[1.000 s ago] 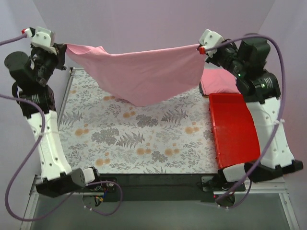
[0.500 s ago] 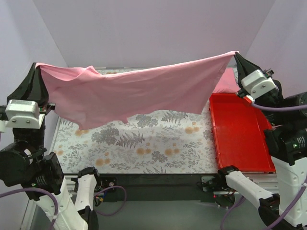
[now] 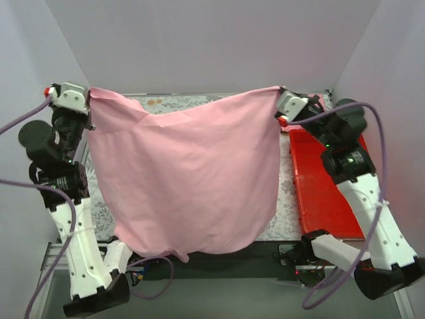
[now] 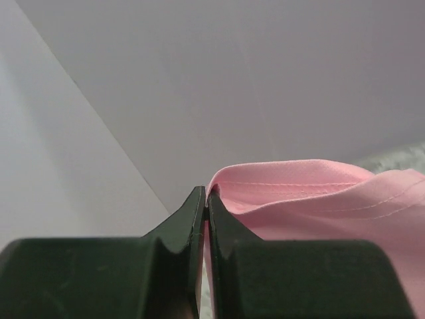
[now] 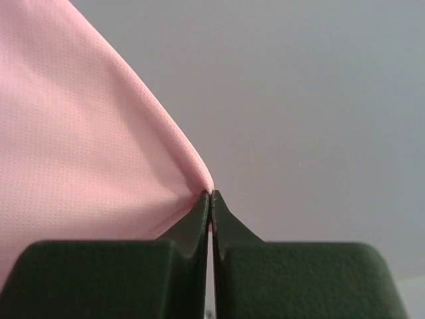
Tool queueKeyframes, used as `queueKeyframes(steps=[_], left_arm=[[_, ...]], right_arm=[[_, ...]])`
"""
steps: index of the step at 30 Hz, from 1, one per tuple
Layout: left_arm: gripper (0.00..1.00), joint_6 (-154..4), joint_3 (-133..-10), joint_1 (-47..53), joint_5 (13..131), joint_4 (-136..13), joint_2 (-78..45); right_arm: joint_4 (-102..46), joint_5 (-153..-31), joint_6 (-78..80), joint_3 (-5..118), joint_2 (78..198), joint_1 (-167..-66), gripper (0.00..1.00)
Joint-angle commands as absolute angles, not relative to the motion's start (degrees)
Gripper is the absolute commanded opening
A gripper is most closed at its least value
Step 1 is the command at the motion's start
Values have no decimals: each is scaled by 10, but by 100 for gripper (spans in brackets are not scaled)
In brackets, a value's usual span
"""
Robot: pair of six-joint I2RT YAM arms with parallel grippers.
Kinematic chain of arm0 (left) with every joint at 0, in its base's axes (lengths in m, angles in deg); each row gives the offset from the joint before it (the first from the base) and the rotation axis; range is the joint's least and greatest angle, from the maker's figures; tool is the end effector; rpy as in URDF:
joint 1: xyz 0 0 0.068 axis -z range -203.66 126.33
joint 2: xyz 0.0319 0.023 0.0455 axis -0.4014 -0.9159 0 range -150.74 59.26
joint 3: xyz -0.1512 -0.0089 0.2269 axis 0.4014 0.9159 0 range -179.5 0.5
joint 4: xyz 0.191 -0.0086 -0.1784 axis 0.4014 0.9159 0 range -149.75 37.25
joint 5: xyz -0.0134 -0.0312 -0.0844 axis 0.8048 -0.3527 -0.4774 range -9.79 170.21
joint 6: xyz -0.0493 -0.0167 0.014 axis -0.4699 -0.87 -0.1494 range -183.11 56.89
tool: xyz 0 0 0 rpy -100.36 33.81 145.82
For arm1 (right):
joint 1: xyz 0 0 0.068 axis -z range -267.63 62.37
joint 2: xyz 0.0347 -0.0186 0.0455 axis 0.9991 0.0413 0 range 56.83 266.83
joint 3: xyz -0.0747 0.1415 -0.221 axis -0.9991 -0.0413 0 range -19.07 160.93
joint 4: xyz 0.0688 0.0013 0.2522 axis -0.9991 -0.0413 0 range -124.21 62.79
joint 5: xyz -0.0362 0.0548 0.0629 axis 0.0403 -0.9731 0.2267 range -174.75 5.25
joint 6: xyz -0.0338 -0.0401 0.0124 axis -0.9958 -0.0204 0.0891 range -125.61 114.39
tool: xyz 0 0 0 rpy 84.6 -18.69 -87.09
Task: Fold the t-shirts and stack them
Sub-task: Flatten the tshirt out
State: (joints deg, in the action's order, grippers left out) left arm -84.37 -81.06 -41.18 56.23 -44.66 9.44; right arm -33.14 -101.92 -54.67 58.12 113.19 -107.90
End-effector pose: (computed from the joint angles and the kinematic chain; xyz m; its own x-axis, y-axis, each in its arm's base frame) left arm 0.1270 0.0248 0.5257 0.2197 -0.2780 -0.9351 0.1888 0.9525 -0.2388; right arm 0.1706 0.0743 0.5043 0.6102 -0.5440 -0.5760 -0.2101 0.5899 -0.7797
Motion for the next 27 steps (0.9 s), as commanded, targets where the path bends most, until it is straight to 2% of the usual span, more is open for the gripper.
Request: queueKeyframes(steps=[1, 6, 10, 15, 19, 22, 27], left_arm=[[0, -810, -735, -415, 479, -404, 71], [0, -798, -626, -413, 462, -464, -1], [0, -793, -585, -385, 474, -537, -95], [0, -781, -624, -340, 518, -587, -276], [0, -782, -708, -322, 559, -594, -431], [0, -778, -767, -314, 579, -594, -503], [0, -770, -822, -300, 601, -571, -551]], right_arm=[[-298, -1029, -584, 503, 1166, -1078, 1], [-245, -1027, -605, 411, 1232, -1078, 1], [-210, -1031, -612, 390, 1312, -1077, 1], [-200, -1004, -627, 433, 1458, -1072, 1], [-202, -970, -624, 491, 1554, -1064, 1], [-218, -957, -622, 533, 1610, -1063, 1], [-256, -951, -601, 605, 1670, -1063, 1]])
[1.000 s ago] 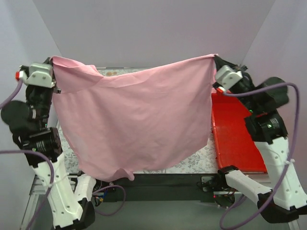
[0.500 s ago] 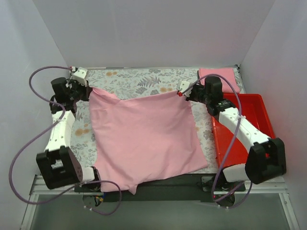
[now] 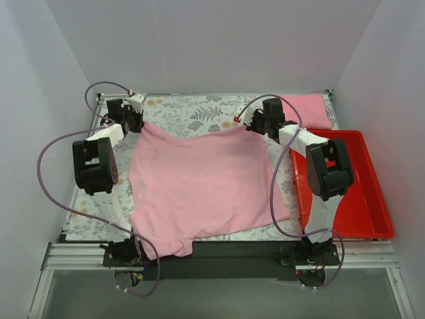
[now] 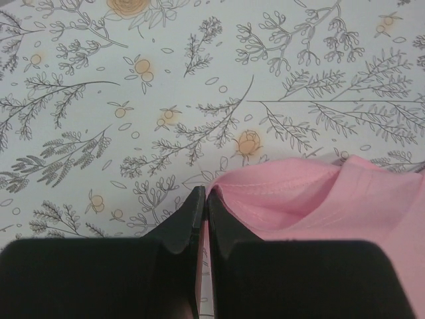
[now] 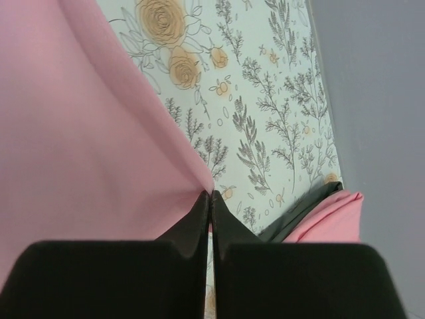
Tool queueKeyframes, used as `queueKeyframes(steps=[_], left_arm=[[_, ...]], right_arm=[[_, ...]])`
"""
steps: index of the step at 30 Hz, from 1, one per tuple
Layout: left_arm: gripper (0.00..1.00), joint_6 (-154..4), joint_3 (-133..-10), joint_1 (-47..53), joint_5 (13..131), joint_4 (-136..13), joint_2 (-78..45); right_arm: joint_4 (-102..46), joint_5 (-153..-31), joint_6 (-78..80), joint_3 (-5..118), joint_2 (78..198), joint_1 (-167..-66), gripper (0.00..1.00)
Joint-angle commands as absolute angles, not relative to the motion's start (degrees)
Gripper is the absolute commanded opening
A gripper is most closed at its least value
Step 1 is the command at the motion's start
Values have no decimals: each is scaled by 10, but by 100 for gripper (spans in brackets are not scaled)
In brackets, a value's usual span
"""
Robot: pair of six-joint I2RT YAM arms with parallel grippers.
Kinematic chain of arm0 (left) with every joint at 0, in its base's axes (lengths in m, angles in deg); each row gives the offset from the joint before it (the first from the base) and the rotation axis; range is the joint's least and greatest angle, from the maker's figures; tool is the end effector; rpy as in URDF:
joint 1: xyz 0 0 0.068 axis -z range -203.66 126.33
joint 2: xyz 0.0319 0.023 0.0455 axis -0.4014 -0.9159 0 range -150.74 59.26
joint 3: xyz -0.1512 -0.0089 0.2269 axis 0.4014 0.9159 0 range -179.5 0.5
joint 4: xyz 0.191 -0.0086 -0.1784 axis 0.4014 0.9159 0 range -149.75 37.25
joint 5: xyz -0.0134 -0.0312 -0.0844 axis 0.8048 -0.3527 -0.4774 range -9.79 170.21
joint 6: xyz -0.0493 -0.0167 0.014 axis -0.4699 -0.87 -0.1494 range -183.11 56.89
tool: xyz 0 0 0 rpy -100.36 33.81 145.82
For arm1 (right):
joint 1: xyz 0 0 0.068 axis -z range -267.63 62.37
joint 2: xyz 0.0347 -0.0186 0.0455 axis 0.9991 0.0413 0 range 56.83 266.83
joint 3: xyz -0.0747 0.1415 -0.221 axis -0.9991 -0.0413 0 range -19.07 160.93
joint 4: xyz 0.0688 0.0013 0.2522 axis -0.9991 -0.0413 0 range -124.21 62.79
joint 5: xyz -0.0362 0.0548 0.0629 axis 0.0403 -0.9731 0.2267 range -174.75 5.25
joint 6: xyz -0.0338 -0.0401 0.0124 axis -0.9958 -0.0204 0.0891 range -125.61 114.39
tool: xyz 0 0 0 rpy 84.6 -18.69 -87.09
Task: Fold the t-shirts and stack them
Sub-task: Flatten the tshirt out, then fold the tshirt
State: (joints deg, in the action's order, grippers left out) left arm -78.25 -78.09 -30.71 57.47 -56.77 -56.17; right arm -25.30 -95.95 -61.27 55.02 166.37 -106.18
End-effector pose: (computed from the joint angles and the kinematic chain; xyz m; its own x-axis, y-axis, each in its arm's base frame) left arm 0.4459 0.0411 0.1846 -0.6610 -0.3243 -0.6767 0.0093 0.8982 -0.4395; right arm 0.4087 0.1445 0.2089 0.0888 -0.8245 -0.5588 -0.6952 0.3505 -0.6276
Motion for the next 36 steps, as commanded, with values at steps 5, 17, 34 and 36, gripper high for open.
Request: queueKeyframes(steps=[5, 17, 34, 36], left_arm=[[0, -774, -803, -294, 605, -522, -502], [0, -789, -629, -254, 610, -348, -258], [0, -762, -537, -218, 607, -130, -94], [0, -756, -529, -218, 596, -108, -87]], right_arm=[[-297, -963, -606, 620, 1670, -1056, 1], [-457, -1059, -681, 632, 1641, -1031, 1], [-553, -1086, -816, 568, 1588, -998, 1], [-559, -1080, -827, 557, 1587, -996, 1]])
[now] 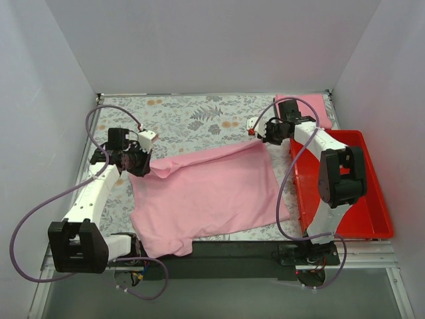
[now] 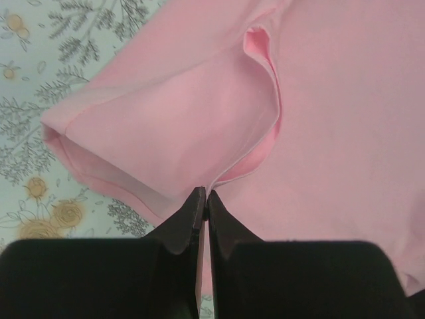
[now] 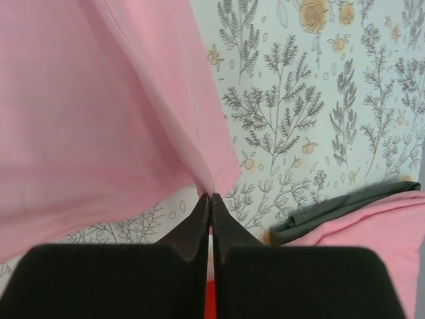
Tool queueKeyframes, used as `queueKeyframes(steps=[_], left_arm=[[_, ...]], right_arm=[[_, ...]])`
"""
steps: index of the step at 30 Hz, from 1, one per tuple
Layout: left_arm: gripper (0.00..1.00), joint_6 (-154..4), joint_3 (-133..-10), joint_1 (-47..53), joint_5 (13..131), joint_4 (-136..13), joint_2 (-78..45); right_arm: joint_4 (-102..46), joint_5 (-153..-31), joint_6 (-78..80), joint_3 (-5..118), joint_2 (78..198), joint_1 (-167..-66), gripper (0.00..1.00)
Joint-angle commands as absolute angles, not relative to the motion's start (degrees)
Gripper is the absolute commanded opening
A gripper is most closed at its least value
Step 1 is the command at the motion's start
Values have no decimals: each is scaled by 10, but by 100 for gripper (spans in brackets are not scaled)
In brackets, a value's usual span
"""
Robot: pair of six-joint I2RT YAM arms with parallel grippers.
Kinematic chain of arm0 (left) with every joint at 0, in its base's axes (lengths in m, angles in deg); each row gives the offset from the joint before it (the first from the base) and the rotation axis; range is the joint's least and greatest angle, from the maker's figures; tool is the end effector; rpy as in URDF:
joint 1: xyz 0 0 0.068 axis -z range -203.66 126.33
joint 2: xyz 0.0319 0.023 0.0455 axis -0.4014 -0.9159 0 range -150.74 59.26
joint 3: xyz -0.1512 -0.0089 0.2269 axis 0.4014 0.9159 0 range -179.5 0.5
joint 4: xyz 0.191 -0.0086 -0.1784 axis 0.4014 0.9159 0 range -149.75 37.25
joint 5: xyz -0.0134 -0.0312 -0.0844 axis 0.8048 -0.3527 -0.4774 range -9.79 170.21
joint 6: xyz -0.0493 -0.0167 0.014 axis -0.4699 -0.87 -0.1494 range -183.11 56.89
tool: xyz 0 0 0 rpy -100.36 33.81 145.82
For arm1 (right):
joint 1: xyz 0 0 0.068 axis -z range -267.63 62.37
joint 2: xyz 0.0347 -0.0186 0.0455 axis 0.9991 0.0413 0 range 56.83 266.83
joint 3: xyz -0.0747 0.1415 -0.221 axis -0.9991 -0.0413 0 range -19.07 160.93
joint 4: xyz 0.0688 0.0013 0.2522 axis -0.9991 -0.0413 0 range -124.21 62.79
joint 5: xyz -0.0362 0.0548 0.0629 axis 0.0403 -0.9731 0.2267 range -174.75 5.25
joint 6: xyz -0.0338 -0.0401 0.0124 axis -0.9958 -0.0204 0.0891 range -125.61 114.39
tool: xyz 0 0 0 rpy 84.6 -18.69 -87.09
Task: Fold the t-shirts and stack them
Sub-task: Fold the tshirt
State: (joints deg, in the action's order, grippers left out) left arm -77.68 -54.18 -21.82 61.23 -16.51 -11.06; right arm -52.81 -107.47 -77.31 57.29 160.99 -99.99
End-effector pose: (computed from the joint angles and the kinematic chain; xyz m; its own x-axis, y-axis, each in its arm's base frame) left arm 0.2385 -0.0194 0.2616 -0.8781 -0.2096 -0.4301 -0.0231 0.9165 -0.3994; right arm 0.3809 0.0976 0.2225 0.1546 -0.8626 -0.4816 -0.8772 0.1044 -0.4686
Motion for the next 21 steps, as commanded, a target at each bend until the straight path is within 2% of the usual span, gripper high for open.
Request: queueKeyframes(steps=[1, 21], left_arm=[[0, -753, -522, -218, 590, -99, -85], [0, -758, -472, -202, 566, -49, -135]], right_arm=[[-560, -1077, -833, 552, 1586, -997, 1], [-576, -1064, -848, 551, 1600, -997, 1]])
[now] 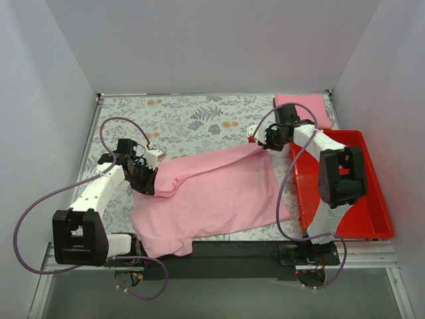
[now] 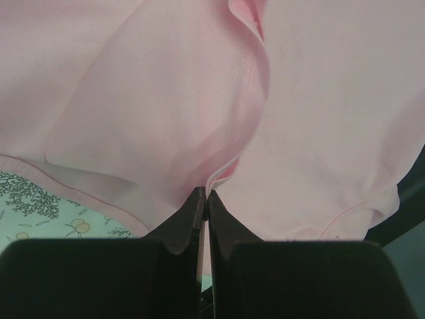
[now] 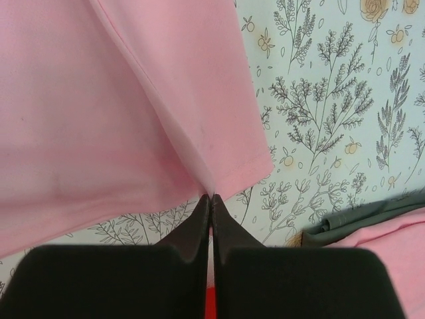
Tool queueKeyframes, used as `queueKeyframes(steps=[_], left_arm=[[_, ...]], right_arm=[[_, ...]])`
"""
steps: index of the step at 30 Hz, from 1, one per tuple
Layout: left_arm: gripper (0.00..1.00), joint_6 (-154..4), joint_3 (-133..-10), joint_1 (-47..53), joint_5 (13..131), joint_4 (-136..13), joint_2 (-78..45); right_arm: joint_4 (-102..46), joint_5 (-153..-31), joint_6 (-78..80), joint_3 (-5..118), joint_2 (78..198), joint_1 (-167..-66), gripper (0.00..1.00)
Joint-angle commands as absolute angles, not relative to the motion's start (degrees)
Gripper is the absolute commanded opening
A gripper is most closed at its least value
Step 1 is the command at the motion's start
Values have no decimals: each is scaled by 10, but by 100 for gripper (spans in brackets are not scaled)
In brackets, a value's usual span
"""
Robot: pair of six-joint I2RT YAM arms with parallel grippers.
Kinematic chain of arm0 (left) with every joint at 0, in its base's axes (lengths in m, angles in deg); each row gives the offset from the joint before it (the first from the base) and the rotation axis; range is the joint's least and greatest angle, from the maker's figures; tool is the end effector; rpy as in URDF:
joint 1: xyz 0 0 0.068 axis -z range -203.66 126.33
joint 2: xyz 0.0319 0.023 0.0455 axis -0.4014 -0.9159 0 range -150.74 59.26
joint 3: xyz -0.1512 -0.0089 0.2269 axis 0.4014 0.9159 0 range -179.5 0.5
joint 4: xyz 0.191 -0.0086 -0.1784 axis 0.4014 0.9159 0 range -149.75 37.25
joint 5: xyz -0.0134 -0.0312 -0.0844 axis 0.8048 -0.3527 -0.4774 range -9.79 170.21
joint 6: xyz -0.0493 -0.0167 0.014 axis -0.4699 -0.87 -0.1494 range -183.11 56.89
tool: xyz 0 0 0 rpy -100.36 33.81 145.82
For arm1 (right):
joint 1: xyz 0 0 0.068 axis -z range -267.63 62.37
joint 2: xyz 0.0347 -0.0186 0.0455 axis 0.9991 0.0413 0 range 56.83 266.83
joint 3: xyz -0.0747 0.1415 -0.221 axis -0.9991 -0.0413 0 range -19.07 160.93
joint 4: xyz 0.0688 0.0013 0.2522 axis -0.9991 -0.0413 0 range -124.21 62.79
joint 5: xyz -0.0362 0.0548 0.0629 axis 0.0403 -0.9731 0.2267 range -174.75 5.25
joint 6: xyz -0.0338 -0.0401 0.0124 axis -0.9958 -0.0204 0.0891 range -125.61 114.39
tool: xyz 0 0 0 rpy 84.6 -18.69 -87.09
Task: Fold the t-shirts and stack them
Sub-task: Fold the tshirt
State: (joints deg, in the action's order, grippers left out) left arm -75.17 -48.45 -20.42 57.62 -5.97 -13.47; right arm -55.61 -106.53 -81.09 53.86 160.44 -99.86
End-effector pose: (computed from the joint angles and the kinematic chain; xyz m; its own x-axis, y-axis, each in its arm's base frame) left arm 0.2120 -0.0259 0.2173 -0.9816 -0.1375 -0.1323 -0.0717 0.9084 -0.4118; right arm 0.3671 0.0931 0.2049 0.1604 -0.8850 -0.4370 -0.9077 0.0416 -0.4175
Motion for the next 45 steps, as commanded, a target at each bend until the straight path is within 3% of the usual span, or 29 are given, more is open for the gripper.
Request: queueKeyframes(steps=[1, 33, 34, 35, 36, 37, 38, 39, 42, 45], left_arm=[[0, -759, -471, -202, 566, -49, -137], [0, -726, -505, -202, 632, -53, -161], [4, -724, -507, -202, 629, -48, -161], [19, -724, -514, -202, 626, -41, -160], [24, -718, -517, -204, 619, -39, -157], [29, -717, -523, -208, 615, -39, -153], [33, -715, -535, -213, 611, -43, -141], [40, -713, -542, -219, 607, -47, -138], [41, -718, -566, -255, 598, -58, -153], [41, -734, -587, -289, 574, -68, -194]], right_arm=[[-576, -1064, -851, 550, 1599, -997, 1], [-615, -1058, -916, 476, 1550, -1002, 1], [-616, -1053, -913, 477, 1551, -1003, 9], [-616, -1052, -908, 480, 1552, -1002, 16], [-617, -1051, -889, 494, 1554, -1002, 23], [-620, -1050, -880, 504, 1556, -1003, 46], [-626, -1051, -867, 515, 1559, -1001, 59], [-628, -1054, -838, 548, 1565, -1000, 63], [-654, -1076, -755, 638, 1596, -998, 63], [-715, -1098, -711, 706, 1641, -999, 56]])
